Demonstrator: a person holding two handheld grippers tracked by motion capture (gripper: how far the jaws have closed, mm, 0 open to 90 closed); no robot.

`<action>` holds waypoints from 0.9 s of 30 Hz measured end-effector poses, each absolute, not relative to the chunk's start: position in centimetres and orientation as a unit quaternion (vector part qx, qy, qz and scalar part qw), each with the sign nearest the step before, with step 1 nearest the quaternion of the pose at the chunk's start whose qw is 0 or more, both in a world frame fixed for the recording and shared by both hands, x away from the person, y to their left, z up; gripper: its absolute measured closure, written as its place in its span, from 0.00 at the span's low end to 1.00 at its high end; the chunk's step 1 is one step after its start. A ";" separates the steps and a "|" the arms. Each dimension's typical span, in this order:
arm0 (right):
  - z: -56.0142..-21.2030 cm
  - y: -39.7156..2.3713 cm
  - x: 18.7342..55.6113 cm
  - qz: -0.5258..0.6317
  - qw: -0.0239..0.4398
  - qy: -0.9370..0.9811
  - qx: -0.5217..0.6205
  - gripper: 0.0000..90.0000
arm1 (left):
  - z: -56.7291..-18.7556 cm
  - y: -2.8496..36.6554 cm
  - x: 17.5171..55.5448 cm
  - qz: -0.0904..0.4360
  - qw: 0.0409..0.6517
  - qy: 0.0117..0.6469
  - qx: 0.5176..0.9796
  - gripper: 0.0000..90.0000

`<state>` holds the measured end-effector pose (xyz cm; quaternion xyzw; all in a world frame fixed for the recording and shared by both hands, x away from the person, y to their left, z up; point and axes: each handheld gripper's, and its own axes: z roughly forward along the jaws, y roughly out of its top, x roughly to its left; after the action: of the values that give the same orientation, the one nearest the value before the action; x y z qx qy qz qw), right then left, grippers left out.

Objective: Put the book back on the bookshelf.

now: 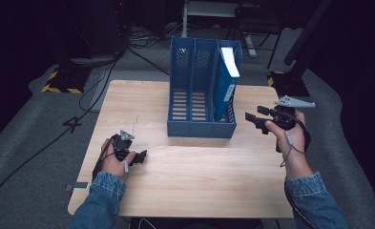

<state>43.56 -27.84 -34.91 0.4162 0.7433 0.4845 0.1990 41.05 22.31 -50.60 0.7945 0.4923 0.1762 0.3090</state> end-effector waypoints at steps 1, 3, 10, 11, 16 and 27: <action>-35.4 -27.9 43.4 0.482 0.193 0.746 0.418 0.39 | -50.6 22.3 41.1 0.176 0.309 0.492 0.794 0.00; -36.4 -27.9 43.0 0.473 0.182 0.755 0.415 0.39 | -50.6 22.3 41.1 0.176 0.309 0.492 0.794 0.00; -40.1 -27.6 42.5 0.425 0.129 0.795 0.414 0.39 | -50.6 22.3 41.1 0.176 0.309 0.492 0.795 0.00; -40.5 -27.5 42.6 0.411 0.117 0.802 0.416 0.39 | -50.6 22.3 41.1 0.176 0.309 0.492 0.794 0.00; -42.9 -26.7 42.8 0.358 0.101 0.833 0.411 0.39 | -50.6 22.3 41.0 0.176 0.309 0.492 0.794 0.00; -46.8 -26.3 42.3 0.322 0.082 0.851 0.405 0.38 | -50.6 22.3 41.1 0.177 0.310 0.492 0.794 0.00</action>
<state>42.30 -26.28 -46.82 0.4053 0.8514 0.3225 0.0823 41.08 22.28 -50.61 0.7937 0.4924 0.1766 0.3104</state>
